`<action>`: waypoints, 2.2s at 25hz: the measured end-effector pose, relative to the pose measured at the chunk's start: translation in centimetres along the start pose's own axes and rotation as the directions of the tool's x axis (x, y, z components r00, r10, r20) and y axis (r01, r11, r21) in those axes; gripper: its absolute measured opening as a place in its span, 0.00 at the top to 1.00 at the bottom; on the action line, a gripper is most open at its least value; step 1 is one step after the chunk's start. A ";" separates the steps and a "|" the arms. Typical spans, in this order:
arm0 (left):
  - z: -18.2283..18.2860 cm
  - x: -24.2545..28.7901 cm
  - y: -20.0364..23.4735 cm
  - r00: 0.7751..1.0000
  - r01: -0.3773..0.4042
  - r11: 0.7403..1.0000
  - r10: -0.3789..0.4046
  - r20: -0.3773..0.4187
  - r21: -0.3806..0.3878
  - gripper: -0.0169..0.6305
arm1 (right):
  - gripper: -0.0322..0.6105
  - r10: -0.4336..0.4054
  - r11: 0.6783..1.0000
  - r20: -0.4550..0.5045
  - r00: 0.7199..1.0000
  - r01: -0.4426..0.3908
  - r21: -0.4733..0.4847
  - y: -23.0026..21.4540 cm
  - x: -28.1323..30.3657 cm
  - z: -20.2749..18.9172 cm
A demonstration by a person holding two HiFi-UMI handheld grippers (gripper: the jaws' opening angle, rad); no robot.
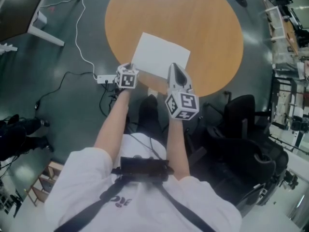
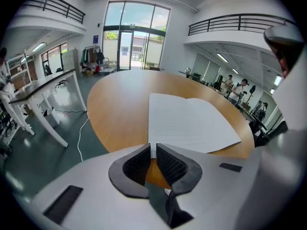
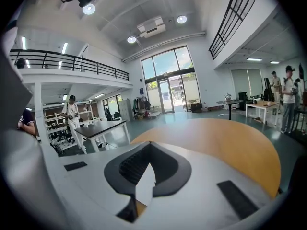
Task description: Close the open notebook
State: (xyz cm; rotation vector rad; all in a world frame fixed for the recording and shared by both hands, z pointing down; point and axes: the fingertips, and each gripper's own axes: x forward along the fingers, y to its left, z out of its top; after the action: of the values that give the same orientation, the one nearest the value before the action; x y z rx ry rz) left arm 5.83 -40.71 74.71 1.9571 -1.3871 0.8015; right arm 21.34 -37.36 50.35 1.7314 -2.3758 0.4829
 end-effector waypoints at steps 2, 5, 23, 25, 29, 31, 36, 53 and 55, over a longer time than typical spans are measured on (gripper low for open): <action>-0.4 0.0 -0.2 1.000 0.003 1.000 -0.003 -0.017 -0.015 0.91 | 0.91 -0.007 1.000 0.003 1.000 0.007 0.006 -0.1 -0.1 -0.1; 0.1 0.0 0.3 1.000 0.001 1.000 -0.001 0.003 -0.004 0.93 | 0.91 -0.012 1.000 0.005 1.000 0.011 0.006 0.0 -0.2 -0.2; -2.9 -2.6 1.3 0.998 0.056 0.996 -0.054 0.031 -0.066 0.95 | 0.91 -0.010 1.000 0.022 1.000 0.010 0.012 0.7 -0.5 -0.3; -2.6 -3.0 0.8 0.996 0.073 0.996 -0.071 0.045 -0.057 0.95 | 0.91 -0.010 1.000 0.019 1.000 0.010 0.012 0.9 -0.5 -0.4; -0.9 -5.2 -2.2 0.985 0.137 0.991 -0.137 0.101 0.006 0.95 | 0.91 -0.019 1.000 0.021 1.000 0.019 0.016 0.5 -0.8 -0.4; 0.4 -6.4 -4.4 0.973 0.183 0.982 -0.187 0.135 0.043 0.95 | 0.91 -0.031 0.999 0.030 0.999 0.031 0.021 0.1 -1.0 -0.2; 3.0 -7.8 -10.3 0.927 0.314 0.942 -0.331 0.177 0.117 0.95 | 0.91 -0.079 0.996 0.065 0.995 0.076 0.035 -1.6 -2.2 1.2; -1.9 -3.1 -23.6 0.854 0.514 0.822 -0.518 -0.054 0.247 0.95 | 0.91 -0.215 0.973 0.087 0.973 0.206 0.106 -6.3 -6.2 0.7; -3.0 -2.4 -24.3 0.853 0.519 0.819 -0.516 -0.084 0.243 0.95 | 0.91 -0.226 0.970 0.084 0.970 0.216 0.114 -6.7 -6.5 0.4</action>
State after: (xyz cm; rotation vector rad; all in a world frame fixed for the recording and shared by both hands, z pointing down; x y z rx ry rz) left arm 27.94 -30.43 71.60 2.3688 -0.6903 0.7508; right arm 29.78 -33.52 49.04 2.0804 -2.2165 0.5066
